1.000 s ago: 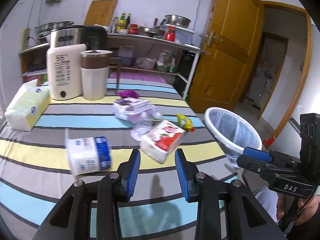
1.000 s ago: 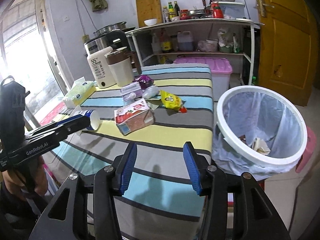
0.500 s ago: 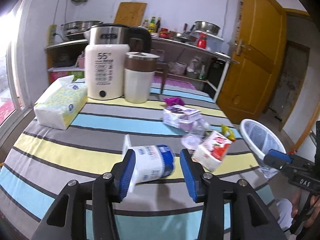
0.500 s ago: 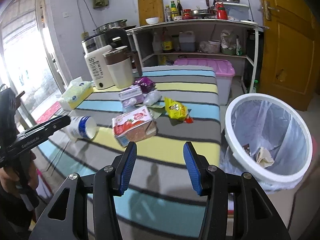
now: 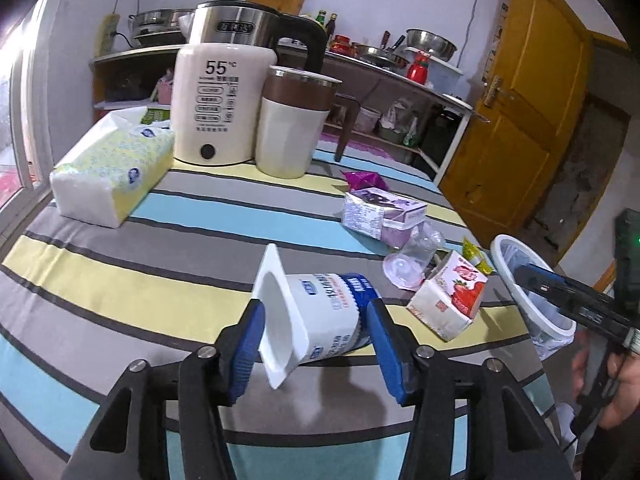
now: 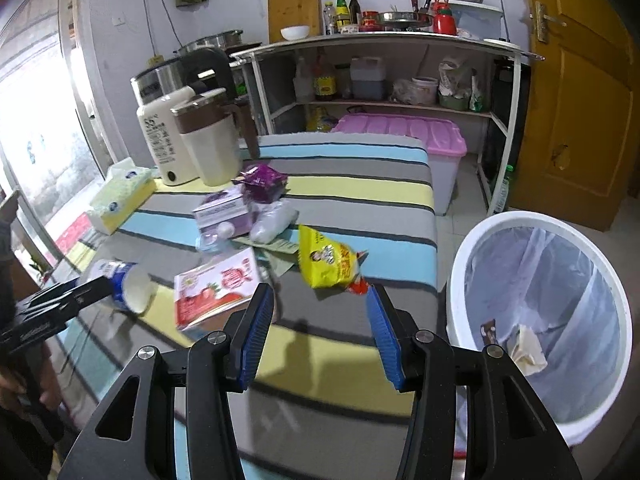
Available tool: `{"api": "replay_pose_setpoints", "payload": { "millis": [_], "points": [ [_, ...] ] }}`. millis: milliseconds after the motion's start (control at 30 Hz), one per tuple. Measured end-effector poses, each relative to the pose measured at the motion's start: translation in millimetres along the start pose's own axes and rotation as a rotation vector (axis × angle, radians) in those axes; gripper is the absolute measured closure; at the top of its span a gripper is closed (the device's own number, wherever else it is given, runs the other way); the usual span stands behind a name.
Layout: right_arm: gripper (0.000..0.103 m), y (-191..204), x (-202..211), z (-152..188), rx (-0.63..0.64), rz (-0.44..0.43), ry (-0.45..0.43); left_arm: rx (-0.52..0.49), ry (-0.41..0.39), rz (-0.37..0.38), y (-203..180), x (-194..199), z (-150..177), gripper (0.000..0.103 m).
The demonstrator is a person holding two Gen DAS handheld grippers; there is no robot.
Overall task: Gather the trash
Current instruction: 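Grasp the white yogurt cup with the left gripper while the right grasps the yellow snack bag, then lift and carry the yogurt cup and yellow snack bag over the trash bin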
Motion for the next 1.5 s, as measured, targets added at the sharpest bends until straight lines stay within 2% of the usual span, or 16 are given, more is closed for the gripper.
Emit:
{"api": "replay_pose_setpoints", "payload": {
  "millis": [33,100,300,800,933,1167,1300,1333,1500],
  "points": [
    [0.053,-2,-4,-2,0.001,0.005,0.005,-0.001,0.0,0.014,-1,-1,0,0.059],
    [0.053,-5,-14,-4,0.004,0.014,0.016,-0.005,0.006,0.023,-4,-3,0,0.075],
    [0.053,-13,-34,-11,0.005,0.028,0.045,-0.005,0.033,0.037,-4,-12,3,0.089],
    [0.05,-9,-64,-20,-0.012,0.008,0.115,-0.025,0.034,0.049,-8,-15,1,0.091],
    [0.05,-10,-61,-26,-0.042,-0.011,0.1,-0.025,0.035,0.051,-8,-16,2,0.091],
    [0.05,-14,-77,-22,-0.039,0.028,0.164,-0.028,0.034,0.051,-9,-16,2,0.091],
    [0.057,-16,-75,-21,-0.061,0.014,0.158,-0.029,0.033,0.05,-10,-16,2,0.091],
    [0.08,-16,-73,-21,-0.059,0.018,0.153,-0.029,0.033,0.051,-9,-16,2,0.091],
    [0.08,-19,-60,-22,-0.071,0.027,0.116,-0.038,0.026,0.048,-12,-14,3,0.091]
  ]
}}
Point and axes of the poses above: each gripper's, at about its wrist camera, not at the fingertips, and x roughly against the way its jaws point, y to its left, z to its underside, the point moved 7 cm from there along -x, roughly the way its jaws point
